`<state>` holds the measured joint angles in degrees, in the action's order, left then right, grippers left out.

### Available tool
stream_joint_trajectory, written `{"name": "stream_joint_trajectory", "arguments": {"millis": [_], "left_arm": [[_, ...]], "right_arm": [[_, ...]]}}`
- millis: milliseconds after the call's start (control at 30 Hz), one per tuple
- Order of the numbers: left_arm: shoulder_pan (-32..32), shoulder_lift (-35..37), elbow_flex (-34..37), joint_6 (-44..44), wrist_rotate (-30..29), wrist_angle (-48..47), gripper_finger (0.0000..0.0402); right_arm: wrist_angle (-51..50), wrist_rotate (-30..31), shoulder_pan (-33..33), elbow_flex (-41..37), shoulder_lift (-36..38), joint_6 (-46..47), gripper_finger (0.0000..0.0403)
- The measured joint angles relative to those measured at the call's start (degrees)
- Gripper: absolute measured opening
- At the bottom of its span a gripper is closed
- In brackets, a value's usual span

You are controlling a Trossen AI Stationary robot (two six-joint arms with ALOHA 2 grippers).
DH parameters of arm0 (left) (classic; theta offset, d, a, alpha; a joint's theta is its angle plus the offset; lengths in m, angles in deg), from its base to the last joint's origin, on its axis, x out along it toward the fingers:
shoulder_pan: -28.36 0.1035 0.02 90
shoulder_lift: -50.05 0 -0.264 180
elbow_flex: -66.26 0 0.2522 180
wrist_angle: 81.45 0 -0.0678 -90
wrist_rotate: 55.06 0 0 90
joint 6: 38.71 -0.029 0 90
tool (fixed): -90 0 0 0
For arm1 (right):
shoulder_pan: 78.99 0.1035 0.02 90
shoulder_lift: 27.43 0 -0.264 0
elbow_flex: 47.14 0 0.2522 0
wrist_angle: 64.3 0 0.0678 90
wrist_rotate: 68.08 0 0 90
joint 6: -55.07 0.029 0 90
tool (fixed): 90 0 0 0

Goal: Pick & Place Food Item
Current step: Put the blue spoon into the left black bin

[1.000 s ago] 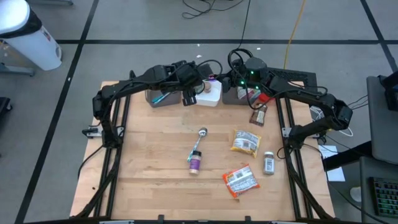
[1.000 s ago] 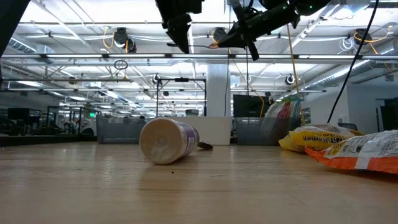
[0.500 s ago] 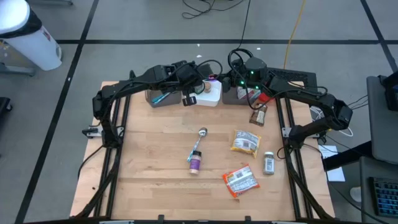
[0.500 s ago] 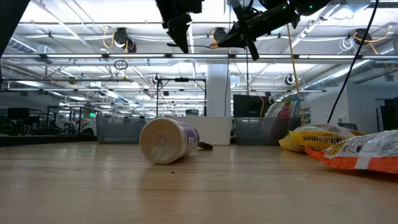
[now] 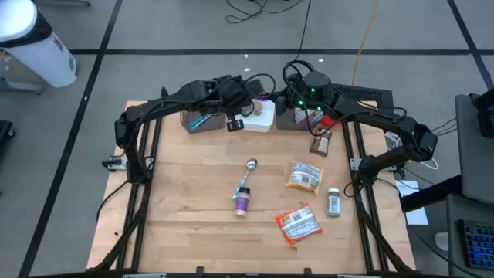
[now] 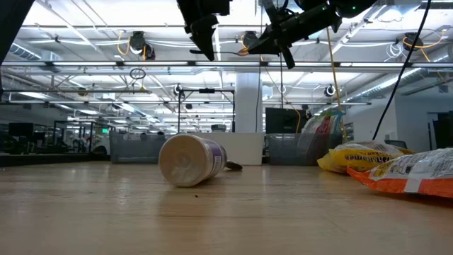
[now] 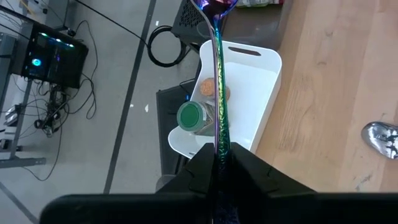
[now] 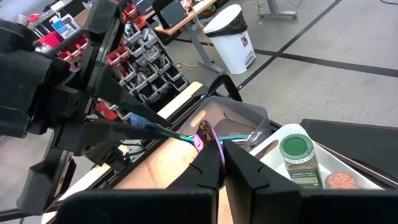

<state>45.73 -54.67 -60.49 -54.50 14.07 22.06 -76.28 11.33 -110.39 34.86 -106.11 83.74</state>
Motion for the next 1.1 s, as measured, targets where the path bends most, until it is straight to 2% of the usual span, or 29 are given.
{"name": "stream_joint_trajectory", "arguments": {"millis": [267,467,633,700,800,967,1100], "left_arm": [[0.3,0.0,0.0,0.3,1.5,-0.1,0.0032],[0.6,0.0,0.0,-0.1,3.1,-0.2,0.0031],[2.9,0.1,0.0,0.8,7.3,-1.8,0.0016],[4.4,0.6,0.0,2.2,10.2,-3.0,0.0004],[7.2,1.8,0.1,4.2,14.4,-4.1,0.0006],[11.9,3.4,0.1,5.5,20.6,-3.4,0.0003],[14.7,3.7,0.0,4.4,21.3,-4.4,0.0003]], "right_arm": [[0.0,-1.3,0.0,0.0,0.0,-1.2,0.0007],[0.8,-1.7,0.0,0.0,0.0,-2.8,0.0062],[3.9,-1.8,-0.9,0.0,0.7,-2.9,0.0123],[4.2,-1.7,-1.7,0.0,1.4,-2.8,0.0143],[4.1,-1.7,-2.8,0.0,2.1,-2.8,0.0166],[3.7,-1.7,-4.2,0.0,2.6,-2.8,0.0185],[2.8,-1.7,-4.5,0.0,2.6,-3.1,0.0186]]}}
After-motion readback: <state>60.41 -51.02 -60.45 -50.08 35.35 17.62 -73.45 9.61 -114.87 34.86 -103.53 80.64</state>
